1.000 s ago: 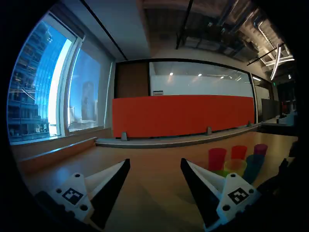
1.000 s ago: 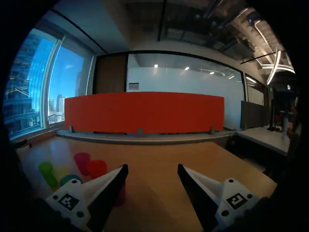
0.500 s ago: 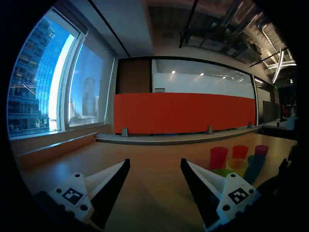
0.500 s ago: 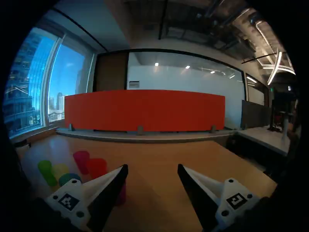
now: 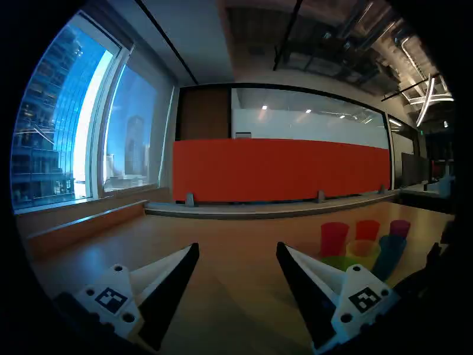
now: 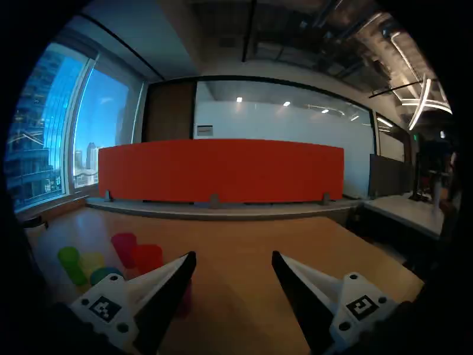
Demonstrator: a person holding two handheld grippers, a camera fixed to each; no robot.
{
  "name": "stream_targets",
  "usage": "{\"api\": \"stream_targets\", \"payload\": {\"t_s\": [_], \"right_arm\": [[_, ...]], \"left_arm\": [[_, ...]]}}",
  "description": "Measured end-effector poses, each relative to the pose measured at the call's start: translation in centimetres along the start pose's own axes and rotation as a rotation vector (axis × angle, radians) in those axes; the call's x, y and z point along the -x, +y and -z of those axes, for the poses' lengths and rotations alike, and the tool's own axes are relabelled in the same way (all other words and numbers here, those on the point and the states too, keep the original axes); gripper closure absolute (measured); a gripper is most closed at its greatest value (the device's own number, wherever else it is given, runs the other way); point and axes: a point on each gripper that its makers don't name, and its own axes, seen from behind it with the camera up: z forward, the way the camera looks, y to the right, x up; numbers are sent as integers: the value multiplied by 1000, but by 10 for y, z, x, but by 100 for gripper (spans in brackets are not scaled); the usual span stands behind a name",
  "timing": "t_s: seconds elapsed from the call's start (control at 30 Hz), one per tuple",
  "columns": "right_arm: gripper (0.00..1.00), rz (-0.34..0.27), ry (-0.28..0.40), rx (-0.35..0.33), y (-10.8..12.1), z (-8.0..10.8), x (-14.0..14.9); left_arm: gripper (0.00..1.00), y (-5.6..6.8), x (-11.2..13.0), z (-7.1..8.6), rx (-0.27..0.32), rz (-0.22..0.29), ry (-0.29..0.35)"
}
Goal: Pour water
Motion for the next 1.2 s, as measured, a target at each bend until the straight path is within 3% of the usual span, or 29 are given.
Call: {"api": "stream_targets", "payload": {"t_s": [0.57, 1.2], "right_arm": [[1, 1, 9, -8, -1, 2, -2], [1, -16, 84, -60, -5, 13, -14]], "left_arm": [[3, 3, 2, 0, 13, -1, -3], [3, 3, 2, 0, 13, -2, -3]]}}
